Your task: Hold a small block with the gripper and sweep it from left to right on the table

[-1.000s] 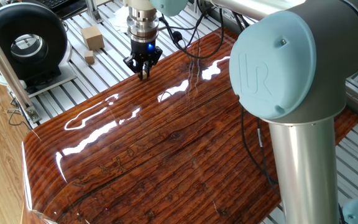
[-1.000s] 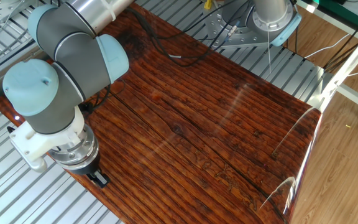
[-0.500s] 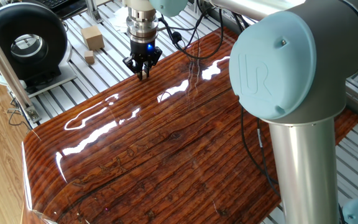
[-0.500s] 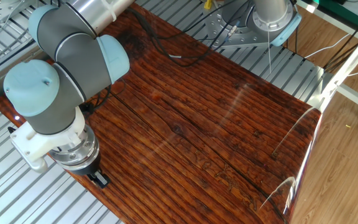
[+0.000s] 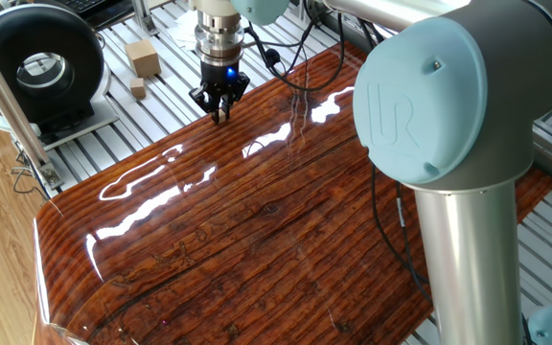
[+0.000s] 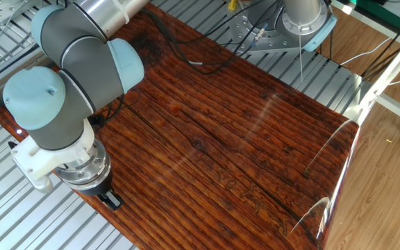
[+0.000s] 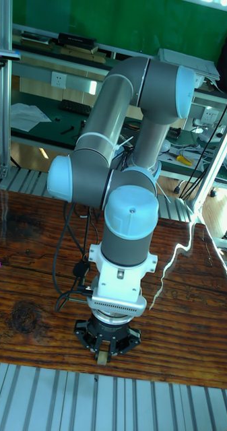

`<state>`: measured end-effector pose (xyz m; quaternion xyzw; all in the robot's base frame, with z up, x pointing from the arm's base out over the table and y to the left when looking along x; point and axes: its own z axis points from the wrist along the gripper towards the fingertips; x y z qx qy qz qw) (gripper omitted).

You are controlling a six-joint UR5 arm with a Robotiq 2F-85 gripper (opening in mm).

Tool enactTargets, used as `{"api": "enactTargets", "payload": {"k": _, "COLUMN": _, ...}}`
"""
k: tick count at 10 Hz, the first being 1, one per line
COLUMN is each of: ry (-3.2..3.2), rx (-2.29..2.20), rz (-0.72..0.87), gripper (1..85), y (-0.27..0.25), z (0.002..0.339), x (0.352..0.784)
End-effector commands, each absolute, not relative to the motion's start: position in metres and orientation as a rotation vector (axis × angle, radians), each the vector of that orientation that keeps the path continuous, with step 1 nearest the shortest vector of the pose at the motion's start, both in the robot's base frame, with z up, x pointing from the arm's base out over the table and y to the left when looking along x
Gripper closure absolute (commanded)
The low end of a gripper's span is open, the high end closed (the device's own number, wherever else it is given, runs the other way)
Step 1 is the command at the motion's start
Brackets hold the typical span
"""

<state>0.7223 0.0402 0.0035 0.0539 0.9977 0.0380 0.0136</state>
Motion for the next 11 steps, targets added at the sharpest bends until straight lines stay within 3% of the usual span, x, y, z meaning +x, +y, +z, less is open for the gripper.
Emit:
{"api": "enactTargets", "payload": {"k": 1, "ry": 3.102, "rx": 0.189, "rz": 0.129, "gripper": 84.7, "y": 0.045, "z": 0.003, "x": 0.723}}
{"api": "enactTargets", "payload": {"k": 11, "ry": 3.105, "rx": 0.203, "rz": 0.114, "gripper": 84.7, "y": 0.050, "z": 0.006, "x": 0.722}}
